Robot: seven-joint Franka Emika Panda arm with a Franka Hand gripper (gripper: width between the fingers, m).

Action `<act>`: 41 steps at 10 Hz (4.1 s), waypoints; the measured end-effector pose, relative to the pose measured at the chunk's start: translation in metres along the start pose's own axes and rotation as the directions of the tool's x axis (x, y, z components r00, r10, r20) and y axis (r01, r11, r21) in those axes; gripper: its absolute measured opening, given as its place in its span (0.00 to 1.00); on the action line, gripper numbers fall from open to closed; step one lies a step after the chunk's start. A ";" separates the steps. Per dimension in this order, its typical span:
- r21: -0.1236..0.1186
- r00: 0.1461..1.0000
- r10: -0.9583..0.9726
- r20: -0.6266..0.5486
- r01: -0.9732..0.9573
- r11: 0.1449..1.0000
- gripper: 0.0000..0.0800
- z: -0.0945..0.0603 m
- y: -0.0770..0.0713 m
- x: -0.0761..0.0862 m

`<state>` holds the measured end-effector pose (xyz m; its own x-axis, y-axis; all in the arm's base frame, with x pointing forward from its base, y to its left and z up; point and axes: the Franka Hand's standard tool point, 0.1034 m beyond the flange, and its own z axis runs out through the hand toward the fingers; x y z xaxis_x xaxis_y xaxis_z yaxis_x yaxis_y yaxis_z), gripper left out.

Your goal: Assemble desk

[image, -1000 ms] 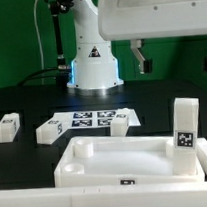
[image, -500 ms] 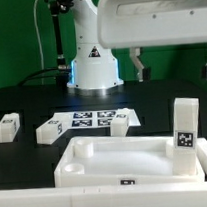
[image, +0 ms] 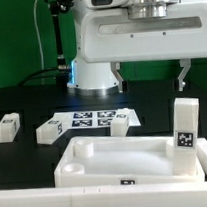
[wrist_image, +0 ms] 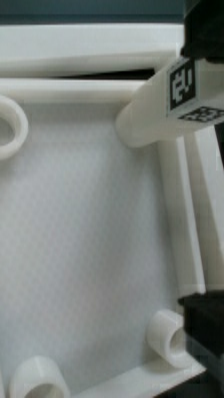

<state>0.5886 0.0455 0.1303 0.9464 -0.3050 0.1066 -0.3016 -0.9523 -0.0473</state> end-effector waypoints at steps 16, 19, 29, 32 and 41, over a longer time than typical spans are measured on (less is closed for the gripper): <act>-0.068 0.915 0.022 0.403 0.006 0.998 0.81 0.050 0.085 -0.102; -0.092 0.804 0.055 0.592 0.000 0.996 0.81 0.050 0.096 -0.101; -0.014 0.819 -0.079 0.568 0.106 0.994 0.81 0.074 0.088 -0.121; -0.004 0.691 -0.077 0.719 0.116 0.993 0.81 0.075 0.089 -0.139; -0.020 0.465 -0.039 0.884 0.121 0.992 0.81 0.097 0.090 -0.140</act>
Offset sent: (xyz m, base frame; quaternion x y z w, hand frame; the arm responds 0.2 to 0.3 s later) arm -0.0490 -0.0356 -0.0290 0.0310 0.0000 -0.0066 0.9995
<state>0.4402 0.0042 0.0151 0.5546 -0.0932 -0.8269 -0.1866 -0.9823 -0.0144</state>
